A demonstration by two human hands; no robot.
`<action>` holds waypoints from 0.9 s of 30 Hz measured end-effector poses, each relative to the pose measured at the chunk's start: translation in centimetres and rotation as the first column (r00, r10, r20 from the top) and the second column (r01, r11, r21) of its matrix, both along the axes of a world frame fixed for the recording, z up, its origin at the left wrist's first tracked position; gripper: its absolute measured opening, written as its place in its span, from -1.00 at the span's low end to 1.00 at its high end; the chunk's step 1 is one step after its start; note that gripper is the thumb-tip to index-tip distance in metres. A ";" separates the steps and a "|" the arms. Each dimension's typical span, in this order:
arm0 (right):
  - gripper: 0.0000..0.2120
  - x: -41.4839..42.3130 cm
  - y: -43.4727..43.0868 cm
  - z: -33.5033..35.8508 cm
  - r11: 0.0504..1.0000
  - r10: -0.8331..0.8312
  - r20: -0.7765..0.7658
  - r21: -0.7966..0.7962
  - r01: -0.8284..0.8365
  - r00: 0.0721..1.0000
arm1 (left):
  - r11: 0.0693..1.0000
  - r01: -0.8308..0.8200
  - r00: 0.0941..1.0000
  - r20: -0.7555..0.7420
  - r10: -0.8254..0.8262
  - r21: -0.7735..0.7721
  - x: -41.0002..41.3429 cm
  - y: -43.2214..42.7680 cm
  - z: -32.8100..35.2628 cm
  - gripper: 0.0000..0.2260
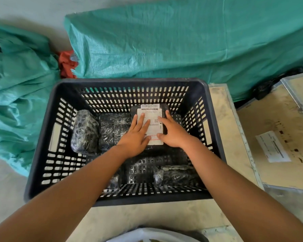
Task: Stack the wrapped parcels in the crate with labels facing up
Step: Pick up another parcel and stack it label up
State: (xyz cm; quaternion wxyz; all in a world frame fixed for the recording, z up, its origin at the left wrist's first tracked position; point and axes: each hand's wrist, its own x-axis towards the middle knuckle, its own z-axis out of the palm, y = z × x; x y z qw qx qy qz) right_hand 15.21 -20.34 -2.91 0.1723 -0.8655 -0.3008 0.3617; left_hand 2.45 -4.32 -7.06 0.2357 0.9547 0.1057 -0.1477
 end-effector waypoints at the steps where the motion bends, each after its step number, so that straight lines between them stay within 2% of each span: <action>1: -0.26 -0.2 -0.7 0.8 0.998 0.029 -0.033 -0.052 -0.031 0.999 | 1.000 0.012 0.999 -0.040 -0.012 -0.017 -0.2 -0.1 0.5 -0.32; 4: -0.34 -1.2 -3.6 3.2 0.982 0.068 -0.112 -0.168 -0.087 0.991 | 0.995 0.069 0.984 -0.161 -0.080 -0.072 -0.9 -1.0 2.3 -0.32; 7: -0.53 -3.1 -6.6 5.7 0.982 0.067 -0.133 -0.168 -0.089 0.989 | 0.978 0.119 0.958 -0.241 -0.159 -0.170 -1.5 -2.2 4.8 -0.48; 9: -0.64 -4.4 -8.2 7.1 0.986 0.057 -0.124 -0.148 -0.075 0.991 | 0.957 0.140 0.954 -0.223 -0.199 -0.255 -2.1 -3.1 6.2 -0.54; 12: -0.62 -5.7 -9.6 8.7 0.987 0.050 -0.132 -0.145 -0.070 0.990 | 0.907 0.190 0.959 -0.125 -0.253 -0.377 -3.3 -4.9 7.9 -0.60; 14: -0.62 -6.4 -10.0 9.4 0.982 0.053 -0.142 -0.171 -0.078 0.988 | 0.881 0.224 0.948 -0.118 -0.297 -0.416 -4.0 -5.8 8.6 -0.58; 17: -0.58 -7.3 -9.9 9.8 0.972 0.004 -0.123 -0.233 -0.033 0.992 | 0.881 0.281 0.925 -0.137 -0.354 -0.380 -4.9 -6.6 8.7 -0.51; 21: -0.65 -7.6 -9.7 10.1 0.978 -0.037 -0.005 -0.206 0.035 0.999 | 0.906 0.298 0.933 -0.112 -0.343 -0.300 -5.1 -6.8 8.0 -0.41; 24: -0.67 -7.3 -9.7 10.2 0.981 -0.084 0.041 -0.172 0.089 0.996 | 0.931 0.205 0.964 -0.102 -0.245 -0.303 -4.6 -6.6 7.6 -0.33; 27: -0.66 -7.0 -9.3 10.2 0.985 -0.096 0.068 -0.134 0.104 0.993 | 0.954 0.127 0.988 -0.053 -0.147 -0.273 -3.5 -6.7 7.4 -0.33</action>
